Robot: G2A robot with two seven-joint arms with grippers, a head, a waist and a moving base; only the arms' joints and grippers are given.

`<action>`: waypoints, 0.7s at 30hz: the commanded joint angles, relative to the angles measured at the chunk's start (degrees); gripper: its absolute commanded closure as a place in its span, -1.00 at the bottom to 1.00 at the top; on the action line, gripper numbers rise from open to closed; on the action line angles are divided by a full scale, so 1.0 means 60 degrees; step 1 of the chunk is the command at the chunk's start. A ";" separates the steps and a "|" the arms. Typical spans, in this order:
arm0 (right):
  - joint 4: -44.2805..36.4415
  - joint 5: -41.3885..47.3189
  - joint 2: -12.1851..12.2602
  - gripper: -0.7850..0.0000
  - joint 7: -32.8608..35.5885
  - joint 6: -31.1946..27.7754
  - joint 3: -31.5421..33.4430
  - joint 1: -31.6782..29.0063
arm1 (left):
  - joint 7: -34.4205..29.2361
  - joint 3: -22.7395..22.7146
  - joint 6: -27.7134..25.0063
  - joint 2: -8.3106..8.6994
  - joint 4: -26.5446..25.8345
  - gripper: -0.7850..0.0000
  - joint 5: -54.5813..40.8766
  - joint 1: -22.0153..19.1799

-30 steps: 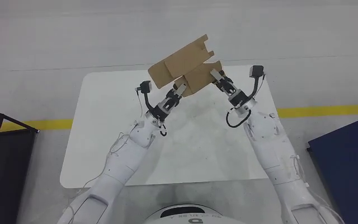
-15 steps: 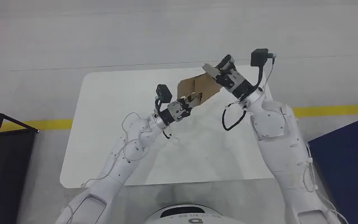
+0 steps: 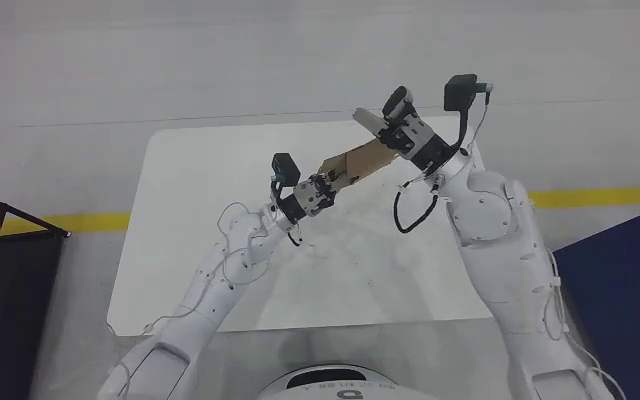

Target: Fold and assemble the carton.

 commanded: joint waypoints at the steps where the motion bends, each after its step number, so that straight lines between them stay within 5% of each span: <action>1: 0.0088 0.0081 0.0002 -1.00 0.0130 -0.0027 -0.0066 0.0002 | 0.0026 0.0000 -0.0036 0.0001 0.0023 1.00 -0.0078 -0.0013; 12: 0.0776 0.0159 -0.0029 -1.00 0.0992 0.0162 -0.0813 0.0221 | 0.0081 -0.0075 0.0022 -0.0037 0.0176 1.00 -0.1005 -0.0043; 21: 0.0369 0.0842 0.0067 -1.00 0.0548 -0.0452 -0.0146 -0.0225 | -0.0758 -0.0125 -0.0493 -0.0234 0.0534 1.00 -0.4123 -0.0054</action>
